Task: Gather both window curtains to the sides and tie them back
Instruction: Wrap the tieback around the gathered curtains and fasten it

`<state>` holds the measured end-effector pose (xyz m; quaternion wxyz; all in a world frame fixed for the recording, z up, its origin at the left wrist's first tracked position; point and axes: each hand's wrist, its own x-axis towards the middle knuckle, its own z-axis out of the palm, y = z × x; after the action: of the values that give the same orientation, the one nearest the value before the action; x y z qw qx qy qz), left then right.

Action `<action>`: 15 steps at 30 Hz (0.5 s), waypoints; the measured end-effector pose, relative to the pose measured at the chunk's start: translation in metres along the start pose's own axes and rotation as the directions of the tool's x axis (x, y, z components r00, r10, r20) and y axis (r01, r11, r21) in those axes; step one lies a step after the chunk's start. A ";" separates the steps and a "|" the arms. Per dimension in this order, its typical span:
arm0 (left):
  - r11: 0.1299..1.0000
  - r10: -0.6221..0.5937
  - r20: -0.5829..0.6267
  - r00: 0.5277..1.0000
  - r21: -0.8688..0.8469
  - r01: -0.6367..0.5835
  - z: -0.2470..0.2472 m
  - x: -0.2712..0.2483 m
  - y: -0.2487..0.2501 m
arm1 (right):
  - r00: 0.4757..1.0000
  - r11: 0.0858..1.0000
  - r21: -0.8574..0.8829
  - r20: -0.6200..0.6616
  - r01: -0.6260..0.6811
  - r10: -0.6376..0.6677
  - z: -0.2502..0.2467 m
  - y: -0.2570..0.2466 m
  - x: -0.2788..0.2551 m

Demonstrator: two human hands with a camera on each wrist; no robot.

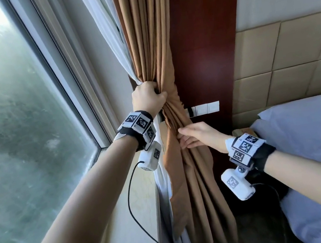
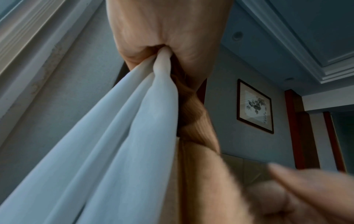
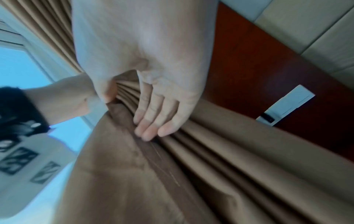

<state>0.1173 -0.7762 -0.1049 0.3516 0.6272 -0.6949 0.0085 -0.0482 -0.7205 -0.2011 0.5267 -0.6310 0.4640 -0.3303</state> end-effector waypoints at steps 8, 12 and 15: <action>1.000 0.012 0.004 1.000 0.009 -0.012 0.003 0.004 0.005 | 0.996 0.985 -0.173 0.085 0.026 -0.012 0.040 -0.004 0.003; 1.000 0.011 0.011 1.000 0.011 -0.011 0.004 0.005 0.006 | 0.996 0.979 -0.183 0.028 0.092 -0.089 0.046 -0.003 0.010; 1.000 0.008 0.014 1.000 0.014 -0.009 0.003 0.005 0.006 | 0.996 0.972 -0.223 -0.006 0.080 -0.084 0.048 -0.006 0.011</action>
<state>0.1112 -0.7804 -0.1021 0.3426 0.6267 -0.6999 0.0105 0.0008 -0.7129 -0.2071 0.4351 -0.7020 0.4756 -0.3026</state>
